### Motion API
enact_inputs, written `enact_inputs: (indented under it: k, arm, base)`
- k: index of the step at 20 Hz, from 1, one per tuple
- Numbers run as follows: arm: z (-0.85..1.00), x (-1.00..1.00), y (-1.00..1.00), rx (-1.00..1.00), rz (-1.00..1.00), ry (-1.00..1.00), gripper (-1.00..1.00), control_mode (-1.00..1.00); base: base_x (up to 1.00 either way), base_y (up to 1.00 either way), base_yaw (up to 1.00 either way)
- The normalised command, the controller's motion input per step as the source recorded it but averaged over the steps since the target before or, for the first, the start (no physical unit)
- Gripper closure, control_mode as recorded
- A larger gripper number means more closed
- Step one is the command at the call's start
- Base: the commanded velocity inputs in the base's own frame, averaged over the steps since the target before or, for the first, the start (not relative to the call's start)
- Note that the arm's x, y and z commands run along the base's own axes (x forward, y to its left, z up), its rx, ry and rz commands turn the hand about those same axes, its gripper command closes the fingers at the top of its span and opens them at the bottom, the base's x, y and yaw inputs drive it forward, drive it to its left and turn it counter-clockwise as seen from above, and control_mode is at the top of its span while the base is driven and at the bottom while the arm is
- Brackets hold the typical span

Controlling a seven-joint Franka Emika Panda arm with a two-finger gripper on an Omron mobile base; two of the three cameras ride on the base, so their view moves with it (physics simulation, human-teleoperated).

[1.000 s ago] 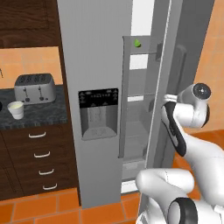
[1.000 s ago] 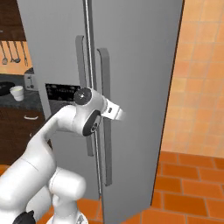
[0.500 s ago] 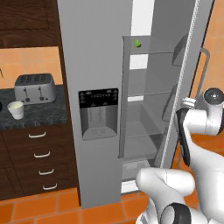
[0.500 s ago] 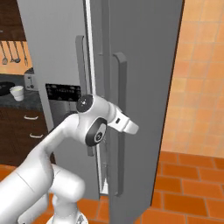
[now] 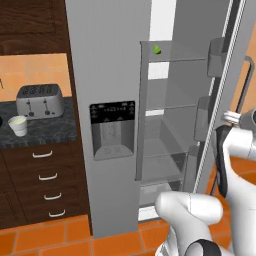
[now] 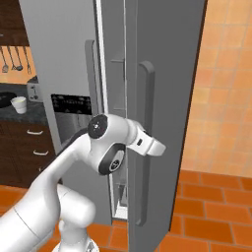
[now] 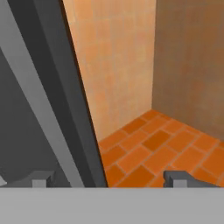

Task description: Grab a lemon wedge from the fridge and one ice cube from the ice bowl, and put them in the glass of lemonade.

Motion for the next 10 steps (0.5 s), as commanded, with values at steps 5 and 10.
enact_inputs:
  k: [5, 10]
  arm:
    - [1.00, -0.36, -0.01, 0.00, 0.00, 0.00, -1.00, -1.00]
    - [1.00, -0.63, 0.00, 0.00, 0.02, 0.00, -1.00, -1.00]
  base:
    - [0.00, 0.00, 0.00]
    - [0.00, 0.00, 0.00]
